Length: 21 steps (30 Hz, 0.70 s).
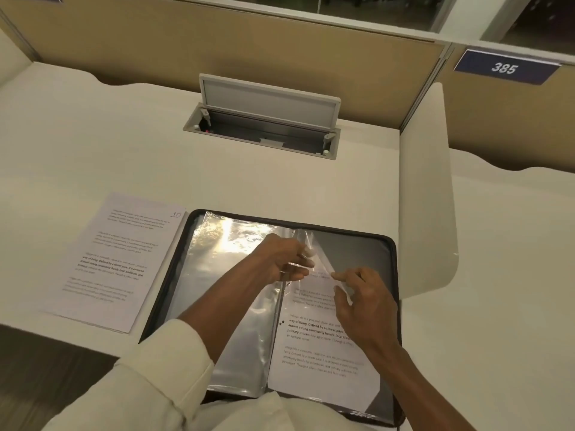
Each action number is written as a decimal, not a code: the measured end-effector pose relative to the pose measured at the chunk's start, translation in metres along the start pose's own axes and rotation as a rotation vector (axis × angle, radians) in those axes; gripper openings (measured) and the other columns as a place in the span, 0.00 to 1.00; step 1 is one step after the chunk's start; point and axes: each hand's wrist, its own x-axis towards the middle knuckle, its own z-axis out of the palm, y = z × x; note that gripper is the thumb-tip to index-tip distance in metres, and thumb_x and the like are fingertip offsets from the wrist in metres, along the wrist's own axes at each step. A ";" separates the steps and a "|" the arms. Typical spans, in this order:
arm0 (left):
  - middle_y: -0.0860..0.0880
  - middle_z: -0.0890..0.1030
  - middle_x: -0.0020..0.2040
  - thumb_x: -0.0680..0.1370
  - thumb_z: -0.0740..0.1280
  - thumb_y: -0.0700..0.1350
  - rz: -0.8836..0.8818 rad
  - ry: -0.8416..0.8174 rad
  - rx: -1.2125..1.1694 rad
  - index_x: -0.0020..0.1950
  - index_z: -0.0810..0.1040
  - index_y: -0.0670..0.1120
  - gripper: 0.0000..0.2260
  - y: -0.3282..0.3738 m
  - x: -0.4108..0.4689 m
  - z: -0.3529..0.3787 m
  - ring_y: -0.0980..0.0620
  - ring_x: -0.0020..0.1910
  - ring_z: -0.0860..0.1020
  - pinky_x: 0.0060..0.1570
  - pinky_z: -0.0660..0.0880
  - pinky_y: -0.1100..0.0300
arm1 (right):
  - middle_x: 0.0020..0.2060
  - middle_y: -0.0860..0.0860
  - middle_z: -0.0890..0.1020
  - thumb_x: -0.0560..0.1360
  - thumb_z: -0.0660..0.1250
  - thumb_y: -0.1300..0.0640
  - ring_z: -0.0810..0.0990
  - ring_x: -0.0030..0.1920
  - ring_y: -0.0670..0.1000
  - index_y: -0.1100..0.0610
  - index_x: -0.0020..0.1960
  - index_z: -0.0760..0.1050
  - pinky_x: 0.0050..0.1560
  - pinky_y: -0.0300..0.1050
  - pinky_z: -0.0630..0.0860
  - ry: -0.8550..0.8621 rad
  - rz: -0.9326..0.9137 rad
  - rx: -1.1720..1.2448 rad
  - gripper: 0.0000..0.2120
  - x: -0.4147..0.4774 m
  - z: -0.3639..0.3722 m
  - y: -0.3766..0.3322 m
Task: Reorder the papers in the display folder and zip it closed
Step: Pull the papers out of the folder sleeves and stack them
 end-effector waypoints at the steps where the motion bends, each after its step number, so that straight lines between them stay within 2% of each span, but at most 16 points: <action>1: 0.42 0.89 0.44 0.77 0.75 0.40 0.013 0.003 -0.017 0.55 0.85 0.36 0.09 -0.001 0.002 0.001 0.47 0.37 0.86 0.37 0.85 0.57 | 0.49 0.43 0.79 0.76 0.74 0.49 0.79 0.43 0.44 0.49 0.56 0.83 0.37 0.26 0.68 -0.035 0.073 0.063 0.10 0.002 -0.004 -0.003; 4: 0.42 0.87 0.41 0.78 0.72 0.40 0.066 0.006 -0.090 0.54 0.84 0.37 0.08 -0.002 0.004 0.008 0.47 0.35 0.85 0.38 0.84 0.56 | 0.54 0.40 0.80 0.73 0.78 0.44 0.82 0.50 0.42 0.46 0.61 0.78 0.40 0.31 0.74 -0.163 0.261 0.314 0.19 0.019 -0.018 -0.013; 7: 0.43 0.87 0.40 0.79 0.71 0.41 0.082 -0.020 -0.092 0.52 0.83 0.38 0.07 0.000 -0.001 0.020 0.45 0.38 0.84 0.41 0.84 0.55 | 0.55 0.42 0.83 0.72 0.72 0.34 0.83 0.55 0.44 0.44 0.63 0.78 0.52 0.44 0.80 -0.197 0.365 0.560 0.24 0.046 -0.035 -0.024; 9: 0.43 0.87 0.41 0.79 0.72 0.43 0.083 -0.042 -0.076 0.54 0.84 0.38 0.09 0.002 -0.005 0.030 0.46 0.37 0.84 0.40 0.84 0.56 | 0.56 0.42 0.84 0.74 0.67 0.30 0.83 0.57 0.47 0.42 0.64 0.78 0.60 0.54 0.81 -0.224 0.416 0.565 0.25 0.069 -0.044 -0.029; 11: 0.43 0.86 0.42 0.79 0.73 0.44 0.074 -0.040 -0.079 0.57 0.84 0.39 0.11 0.002 -0.006 0.041 0.47 0.36 0.83 0.38 0.83 0.57 | 0.56 0.44 0.84 0.76 0.67 0.29 0.84 0.56 0.48 0.41 0.65 0.78 0.60 0.56 0.81 -0.284 0.398 0.421 0.24 0.095 -0.051 -0.034; 14: 0.43 0.86 0.42 0.79 0.73 0.44 0.070 -0.001 -0.118 0.58 0.83 0.39 0.11 0.002 -0.002 0.055 0.48 0.34 0.83 0.34 0.81 0.59 | 0.53 0.47 0.83 0.76 0.75 0.39 0.83 0.52 0.49 0.45 0.63 0.79 0.54 0.50 0.80 -0.426 0.328 0.165 0.19 0.137 -0.052 -0.043; 16: 0.43 0.86 0.40 0.78 0.73 0.44 0.078 0.051 -0.164 0.58 0.82 0.39 0.12 0.000 0.003 0.063 0.49 0.32 0.82 0.31 0.80 0.59 | 0.54 0.49 0.82 0.75 0.79 0.48 0.82 0.50 0.50 0.46 0.58 0.81 0.48 0.46 0.77 -0.532 0.276 0.000 0.13 0.159 -0.046 -0.051; 19: 0.44 0.87 0.38 0.78 0.75 0.44 0.128 0.142 -0.187 0.62 0.81 0.38 0.15 -0.004 0.010 0.071 0.51 0.29 0.82 0.30 0.79 0.60 | 0.49 0.48 0.80 0.73 0.79 0.60 0.81 0.48 0.49 0.48 0.45 0.84 0.48 0.46 0.80 -0.669 0.225 -0.200 0.08 0.180 -0.031 -0.056; 21: 0.45 0.87 0.37 0.78 0.75 0.45 0.171 0.193 -0.160 0.58 0.83 0.39 0.12 -0.007 0.011 0.074 0.52 0.30 0.83 0.31 0.80 0.60 | 0.47 0.48 0.82 0.71 0.78 0.64 0.83 0.46 0.50 0.51 0.44 0.86 0.48 0.48 0.83 -0.731 0.201 -0.306 0.08 0.189 -0.021 -0.052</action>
